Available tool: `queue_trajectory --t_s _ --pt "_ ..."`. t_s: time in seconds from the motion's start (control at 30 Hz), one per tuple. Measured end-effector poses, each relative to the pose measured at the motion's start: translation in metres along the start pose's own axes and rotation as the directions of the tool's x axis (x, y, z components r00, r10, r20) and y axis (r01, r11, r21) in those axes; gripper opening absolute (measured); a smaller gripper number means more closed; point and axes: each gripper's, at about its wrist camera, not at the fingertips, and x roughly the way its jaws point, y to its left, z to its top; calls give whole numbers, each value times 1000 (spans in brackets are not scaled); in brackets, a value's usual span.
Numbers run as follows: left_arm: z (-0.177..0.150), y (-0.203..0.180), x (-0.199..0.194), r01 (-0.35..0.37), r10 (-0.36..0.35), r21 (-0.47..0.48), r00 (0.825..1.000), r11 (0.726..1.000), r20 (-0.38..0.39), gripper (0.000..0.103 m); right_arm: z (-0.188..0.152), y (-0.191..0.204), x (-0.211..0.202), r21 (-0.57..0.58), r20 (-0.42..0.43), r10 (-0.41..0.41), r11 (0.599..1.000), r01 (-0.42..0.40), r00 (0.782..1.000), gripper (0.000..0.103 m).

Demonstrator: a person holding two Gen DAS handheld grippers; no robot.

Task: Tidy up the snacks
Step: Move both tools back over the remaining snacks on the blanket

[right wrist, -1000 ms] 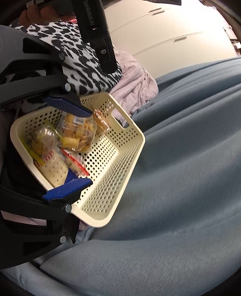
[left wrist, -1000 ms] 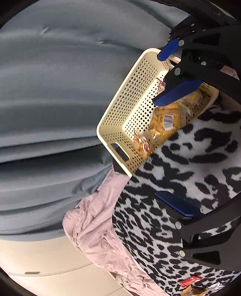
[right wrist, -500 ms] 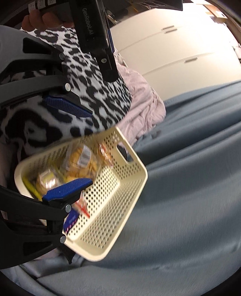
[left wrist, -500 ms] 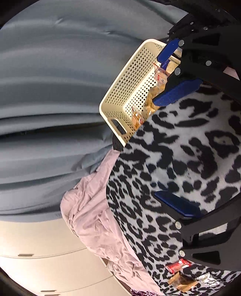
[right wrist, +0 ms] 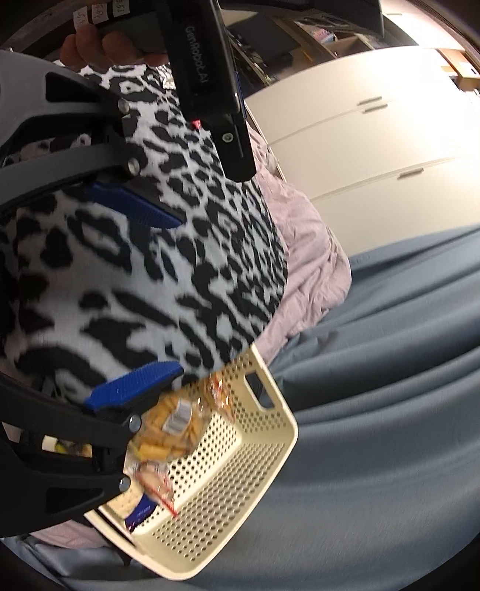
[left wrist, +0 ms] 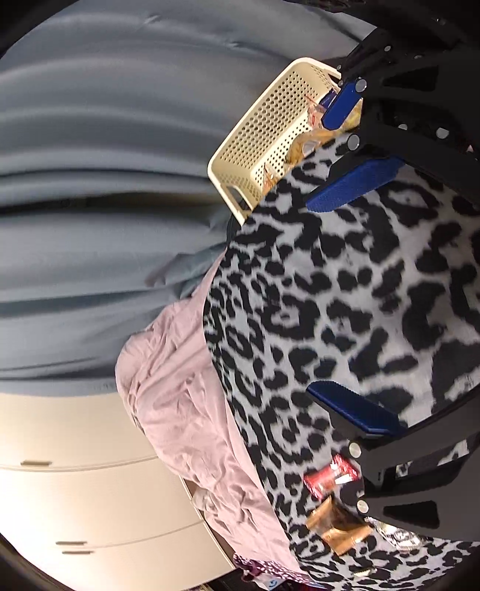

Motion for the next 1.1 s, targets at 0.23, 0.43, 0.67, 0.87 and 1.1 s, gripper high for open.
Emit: queue_trajectory --t_s 0.23,0.43,0.67,0.87,1.1 --pt "-9 42 -16 -44 44 -59 999 997 12 92 0 35 2 -52 -18 52 997 -53 998 83" --pt "-25 92 -28 -107 108 -133 994 985 2 92 -3 64 6 -91 -39 80 992 -84 996 83" --pt "-46 155 -40 -194 194 -233 981 953 -23 92 -7 95 14 -144 -68 117 982 -126 991 83" --pt "-65 206 -55 -269 268 -298 962 916 -44 92 -12 115 19 -178 -93 137 972 -152 986 83" --pt "-86 252 -66 -355 346 -331 934 874 -88 92 -18 129 29 -197 -123 151 965 -173 981 83"
